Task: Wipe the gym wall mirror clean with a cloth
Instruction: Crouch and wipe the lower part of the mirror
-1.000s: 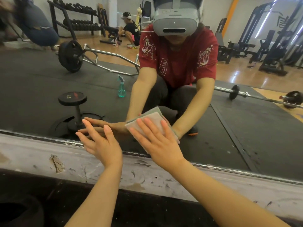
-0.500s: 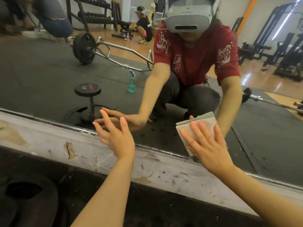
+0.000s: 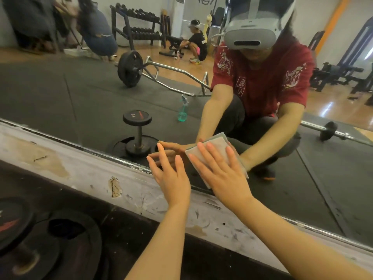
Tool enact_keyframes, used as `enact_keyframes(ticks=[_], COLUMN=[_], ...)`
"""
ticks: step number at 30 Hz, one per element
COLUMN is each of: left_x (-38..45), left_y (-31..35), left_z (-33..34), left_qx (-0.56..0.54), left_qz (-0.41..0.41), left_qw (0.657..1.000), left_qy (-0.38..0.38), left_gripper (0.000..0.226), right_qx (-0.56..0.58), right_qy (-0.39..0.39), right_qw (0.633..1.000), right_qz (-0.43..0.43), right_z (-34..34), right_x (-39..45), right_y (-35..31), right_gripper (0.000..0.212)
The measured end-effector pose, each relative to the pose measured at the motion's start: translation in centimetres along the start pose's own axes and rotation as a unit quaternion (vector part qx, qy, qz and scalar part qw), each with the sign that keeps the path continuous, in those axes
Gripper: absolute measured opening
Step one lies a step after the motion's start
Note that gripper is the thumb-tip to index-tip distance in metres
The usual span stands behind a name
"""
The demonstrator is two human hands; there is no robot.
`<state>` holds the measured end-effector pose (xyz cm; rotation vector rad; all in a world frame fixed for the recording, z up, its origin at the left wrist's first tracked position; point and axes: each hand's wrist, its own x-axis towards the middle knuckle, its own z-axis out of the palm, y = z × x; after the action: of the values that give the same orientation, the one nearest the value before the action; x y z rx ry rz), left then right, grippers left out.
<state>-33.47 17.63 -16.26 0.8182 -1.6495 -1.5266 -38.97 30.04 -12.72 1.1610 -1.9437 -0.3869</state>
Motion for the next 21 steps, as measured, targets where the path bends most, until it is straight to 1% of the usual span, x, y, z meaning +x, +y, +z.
enact_keyframes(ticks=[2, 4, 6, 8, 11, 14, 18, 21], left_x=[-0.1, -0.4, -0.8, -1.5, -2.6, -3.4, -3.8, -4.1], left_y=[0.3, 0.9, 1.5, 1.6, 1.1, 1.1, 1.5, 1.3], left_z=[-0.5, -0.9, -1.0, -0.8, -0.7, -0.7, -0.1, 0.5], left_qx=[0.006, 0.028, 0.041, 0.048, 0.079, 0.111, 0.172, 0.212], left_qz=[0.002, 0.03, 0.059, 0.072, 0.093, 0.145, 0.231, 0.238], left_qw=[1.0, 0.998, 0.994, 0.993, 0.991, 0.983, 0.958, 0.948], left_qy=[0.0, 0.042, 0.084, 0.079, 0.048, 0.028, 0.012, 0.009], left_gripper=[0.057, 0.052, 0.043, 0.033, 0.022, 0.026, 0.028, 0.045], right_qx=[0.024, 0.045, 0.054, 0.063, 0.064, 0.052, 0.056, 0.068], right_qy=[0.007, 0.015, 0.015, 0.022, 0.061, 0.079, 0.084, 0.107], right_qw=[0.999, 0.998, 0.998, 0.998, 0.995, 0.993, 0.99, 0.978], right_qz=[-0.024, -0.037, -0.017, 0.014, 0.041, 0.069, 0.094, 0.163], right_z=[-0.8, -1.3, -1.7, -2.0, -2.2, -2.2, -2.2, -2.5], right_x=[-0.1, -0.5, -1.1, -1.7, -2.3, -2.8, -3.3, -3.5], right_y=[1.1, 2.4, 3.6, 4.3, 4.5, 4.4, 4.5, 4.1], right_gripper=[0.088, 0.082, 0.082, 0.085, 0.082, 0.076, 0.076, 0.076])
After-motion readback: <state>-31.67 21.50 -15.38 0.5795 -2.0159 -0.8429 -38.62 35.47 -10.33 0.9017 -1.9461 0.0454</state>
